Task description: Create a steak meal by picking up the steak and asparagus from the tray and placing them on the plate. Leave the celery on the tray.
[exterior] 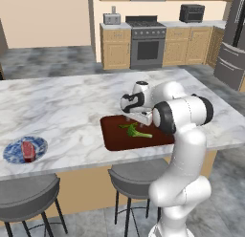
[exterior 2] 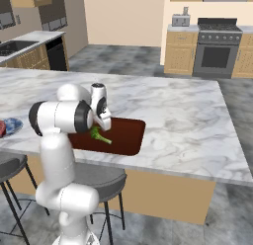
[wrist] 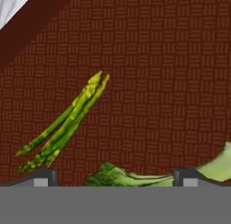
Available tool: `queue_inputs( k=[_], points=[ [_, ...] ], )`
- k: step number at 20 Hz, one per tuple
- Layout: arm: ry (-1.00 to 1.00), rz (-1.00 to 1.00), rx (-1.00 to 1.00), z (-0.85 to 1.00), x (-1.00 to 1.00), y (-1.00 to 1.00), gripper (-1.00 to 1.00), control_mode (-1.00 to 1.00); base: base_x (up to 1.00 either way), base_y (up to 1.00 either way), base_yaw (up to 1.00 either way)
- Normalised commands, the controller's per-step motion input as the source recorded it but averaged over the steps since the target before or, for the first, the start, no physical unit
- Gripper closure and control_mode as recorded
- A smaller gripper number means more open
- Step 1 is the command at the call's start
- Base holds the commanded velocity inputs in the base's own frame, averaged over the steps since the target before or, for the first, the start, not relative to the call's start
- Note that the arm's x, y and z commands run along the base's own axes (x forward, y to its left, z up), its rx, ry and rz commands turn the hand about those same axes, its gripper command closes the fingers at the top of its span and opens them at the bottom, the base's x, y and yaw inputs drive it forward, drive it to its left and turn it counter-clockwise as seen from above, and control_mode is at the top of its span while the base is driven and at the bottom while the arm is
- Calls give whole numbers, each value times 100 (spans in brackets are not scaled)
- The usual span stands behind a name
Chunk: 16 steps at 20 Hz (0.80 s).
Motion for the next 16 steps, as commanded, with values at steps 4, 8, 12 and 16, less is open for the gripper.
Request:
queue_inputs(
  k=[4, 8, 12, 16],
  points=[
    [0, -4, 0, -28, 38, 1, -100, -100, 0, 0, 0],
    [0, -5, 0, -29, 38, 4, -100, -100, 0, 0, 0],
    [0, -6, 0, -26, 43, 12, -100, -100, 0, 0, 0],
    [0, -5, 0, -27, 44, 14, -100, -100, 0, 0, 0]
  ],
)
